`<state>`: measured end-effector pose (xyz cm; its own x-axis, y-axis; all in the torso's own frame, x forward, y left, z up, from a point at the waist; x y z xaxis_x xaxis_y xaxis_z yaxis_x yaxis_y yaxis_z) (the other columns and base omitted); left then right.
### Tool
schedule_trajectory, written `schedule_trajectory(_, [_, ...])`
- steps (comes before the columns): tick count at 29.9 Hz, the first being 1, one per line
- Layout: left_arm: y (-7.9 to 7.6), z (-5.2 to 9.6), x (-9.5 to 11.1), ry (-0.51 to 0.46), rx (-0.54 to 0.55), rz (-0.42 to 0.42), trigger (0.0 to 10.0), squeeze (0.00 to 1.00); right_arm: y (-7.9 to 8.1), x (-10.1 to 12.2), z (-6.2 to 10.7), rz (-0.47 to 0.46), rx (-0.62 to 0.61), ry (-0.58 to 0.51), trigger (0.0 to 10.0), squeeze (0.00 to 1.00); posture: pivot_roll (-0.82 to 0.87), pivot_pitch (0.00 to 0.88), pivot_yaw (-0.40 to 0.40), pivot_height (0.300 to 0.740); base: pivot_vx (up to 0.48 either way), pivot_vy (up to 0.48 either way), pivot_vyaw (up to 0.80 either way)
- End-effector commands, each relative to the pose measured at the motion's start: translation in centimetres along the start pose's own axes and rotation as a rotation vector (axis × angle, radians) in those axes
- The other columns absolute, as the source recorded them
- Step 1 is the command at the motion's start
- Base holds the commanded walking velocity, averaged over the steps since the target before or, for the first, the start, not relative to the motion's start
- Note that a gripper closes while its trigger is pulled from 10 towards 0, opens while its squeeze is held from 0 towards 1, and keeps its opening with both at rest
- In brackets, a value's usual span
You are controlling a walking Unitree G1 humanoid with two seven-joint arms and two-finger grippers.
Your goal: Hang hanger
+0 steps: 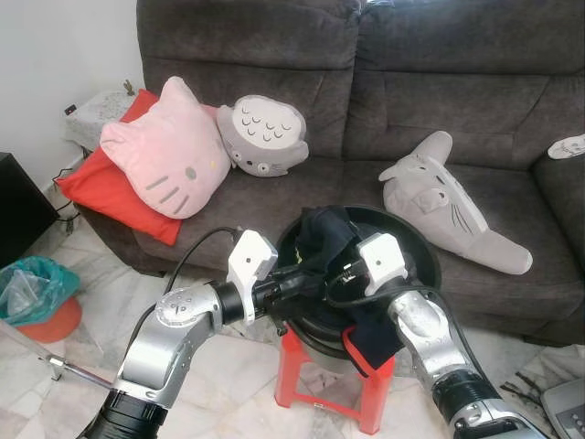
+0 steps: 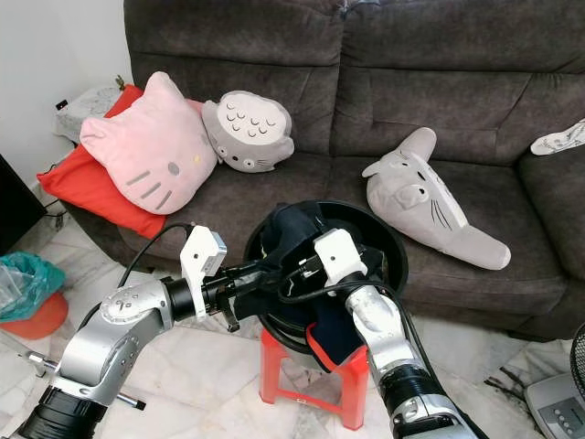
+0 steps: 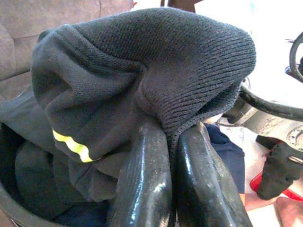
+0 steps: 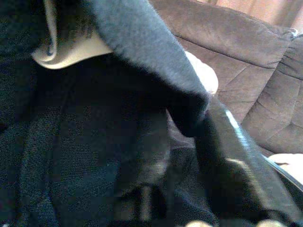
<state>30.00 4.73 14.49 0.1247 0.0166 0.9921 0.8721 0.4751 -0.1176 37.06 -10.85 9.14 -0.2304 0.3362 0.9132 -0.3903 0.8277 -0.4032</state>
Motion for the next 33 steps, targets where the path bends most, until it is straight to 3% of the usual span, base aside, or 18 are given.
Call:
schedule_trajectory(1, [-0.2, 0.1, 0.6, -0.011, -0.006, -0.011, 10.0, 0.0, 0.1, 0.5, -0.4, -0.012, 0.003, -0.02, 0.0, 0.0, -0.08, 0.0, 0.057, 0.74, 0.0, 0.0, 0.0])
schedule_trajectory(9, [0.0, 0.2, 0.6, -0.011, 0.004, -0.016, 10.0, 0.0, 1.5, 0.4, -0.3, -0.026, 0.065, -0.023, 0.0, 0.0, -0.08, 0.0, 0.058, 0.74, 0.0, 0.0, 0.0])
schedule_trajectory(17, [0.0, 0.2, 0.5, -0.009, 0.002, -0.015, 10.0, 0.0, 1.4, 0.2, -0.4, -0.028, 0.042, -0.009, 0.0, 0.0, -0.08, 0.0, 0.059, 0.74, 0.0, 0.0, 0.0])
schedule_trajectory(18, [0.0, 0.3, 0.5, -0.008, 0.002, -0.016, 10.0, 0.0, 1.0, 0.0, -0.4, -0.042, 0.014, 0.004, 2.3, 0.0, -0.08, 0.0, 0.059, 0.74, 0.0, 0.0, 0.0])
schedule_trajectory(19, [0.0, 0.3, 0.5, -0.007, 0.002, -0.016, 10.0, 0.0, 0.8, -0.1, -0.3, -0.048, -0.002, 0.014, 10.0, 0.0, -0.08, 0.0, 0.059, 0.74, 0.0, 0.0, 0.0])
schedule_trajectory(22, [0.0, 0.4, 0.5, -0.003, 0.002, -0.018, 10.0, 0.0, 0.1, -0.5, -0.2, -0.114, -0.047, 0.027, 10.0, 0.0, -0.08, 0.0, 0.061, 0.74, 0.0, 0.0, 0.0])
schedule_trajectory(23, [0.0, 0.4, 0.5, -0.002, 0.0, -0.019, 10.0, 0.0, 0.0, -0.5, -0.1, -0.124, -0.055, 0.026, 10.0, 0.65, -0.08, 0.0, 0.062, 0.74, 0.0, 0.0, 0.0])
schedule_trajectory(24, [0.0, 0.4, 0.5, -0.002, 0.0, -0.019, 10.0, 0.0, -0.1, -0.5, 0.0, -0.121, -0.06, 0.027, 10.0, 0.65, -0.08, 0.0, 0.062, 0.74, 0.0, 0.0, 0.0])
schedule_trajectory(25, [0.0, 0.4, 0.5, -0.002, -0.001, -0.019, 10.0, 0.0, -0.2, -0.6, 0.1, -0.12, -0.062, 0.026, 10.0, 1.0, -0.09, 0.0, 0.063, 0.74, 0.0, 0.0, 0.0])
schedule_trajectory(33, [0.0, 0.4, 0.5, -0.001, -0.007, -0.021, 10.0, 0.0, -0.3, -0.9, 0.5, -0.147, -0.044, 0.035, 10.0, 1.0, -0.09, 0.0, 0.063, 0.74, 0.0, 0.0, 0.0])
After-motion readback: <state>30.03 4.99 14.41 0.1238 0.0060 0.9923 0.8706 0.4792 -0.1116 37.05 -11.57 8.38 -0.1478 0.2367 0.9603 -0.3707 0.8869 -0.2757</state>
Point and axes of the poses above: a point about 5 cm out from each wrist's last joint towards the gripper, its own z axis pointing back from the gripper into the wrist, its own x axis along the axis of the wrist's last joint, y = z × x, the point moved 5 cm from there along -z, pointing out of the wrist towards the gripper, and after that the axes turned 6 degrees about z, right-handed, at the moved point
